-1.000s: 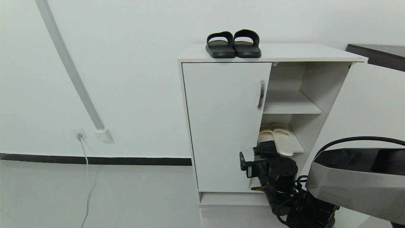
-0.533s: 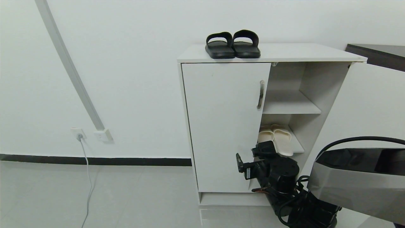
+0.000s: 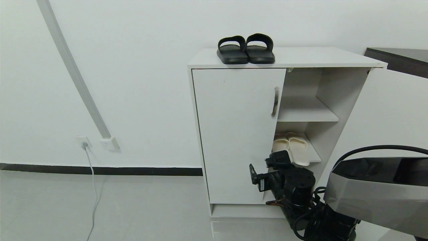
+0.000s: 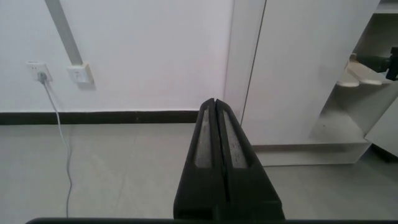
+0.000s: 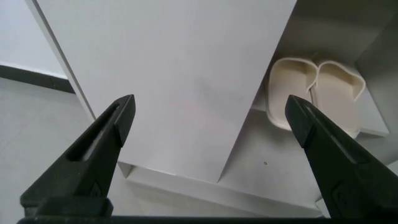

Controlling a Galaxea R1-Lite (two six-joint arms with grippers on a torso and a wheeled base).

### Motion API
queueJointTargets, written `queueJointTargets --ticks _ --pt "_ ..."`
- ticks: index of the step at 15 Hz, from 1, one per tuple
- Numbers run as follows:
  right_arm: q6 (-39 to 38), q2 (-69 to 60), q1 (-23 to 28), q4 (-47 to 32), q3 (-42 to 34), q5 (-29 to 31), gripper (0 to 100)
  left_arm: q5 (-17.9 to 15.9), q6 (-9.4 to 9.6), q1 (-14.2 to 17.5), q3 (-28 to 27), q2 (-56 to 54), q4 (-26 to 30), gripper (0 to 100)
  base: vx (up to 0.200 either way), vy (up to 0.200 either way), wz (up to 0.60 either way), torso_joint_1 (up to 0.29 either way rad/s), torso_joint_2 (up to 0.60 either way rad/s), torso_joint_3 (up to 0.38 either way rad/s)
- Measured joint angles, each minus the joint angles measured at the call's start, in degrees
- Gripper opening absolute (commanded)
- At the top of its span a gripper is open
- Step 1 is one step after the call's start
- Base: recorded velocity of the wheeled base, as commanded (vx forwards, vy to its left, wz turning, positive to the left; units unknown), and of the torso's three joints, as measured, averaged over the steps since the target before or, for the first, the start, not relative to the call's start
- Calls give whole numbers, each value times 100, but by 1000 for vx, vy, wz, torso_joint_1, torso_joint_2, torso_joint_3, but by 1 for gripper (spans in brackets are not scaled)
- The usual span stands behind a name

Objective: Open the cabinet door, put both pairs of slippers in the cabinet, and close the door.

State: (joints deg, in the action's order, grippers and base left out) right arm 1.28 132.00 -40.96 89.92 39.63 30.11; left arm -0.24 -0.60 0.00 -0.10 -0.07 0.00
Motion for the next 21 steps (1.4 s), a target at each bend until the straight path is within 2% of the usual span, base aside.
queueJointTargets --ticks 10,21 --pt "-9 -2 -16 2 -59 -6 100 -2 0 0 0 0 0 0 0 0 0 130 -451 -320" --pt "-9 0 -16 2 -69 -1 100 0 0 0 0 0 0 0 0 0 0 204 -521 -318"
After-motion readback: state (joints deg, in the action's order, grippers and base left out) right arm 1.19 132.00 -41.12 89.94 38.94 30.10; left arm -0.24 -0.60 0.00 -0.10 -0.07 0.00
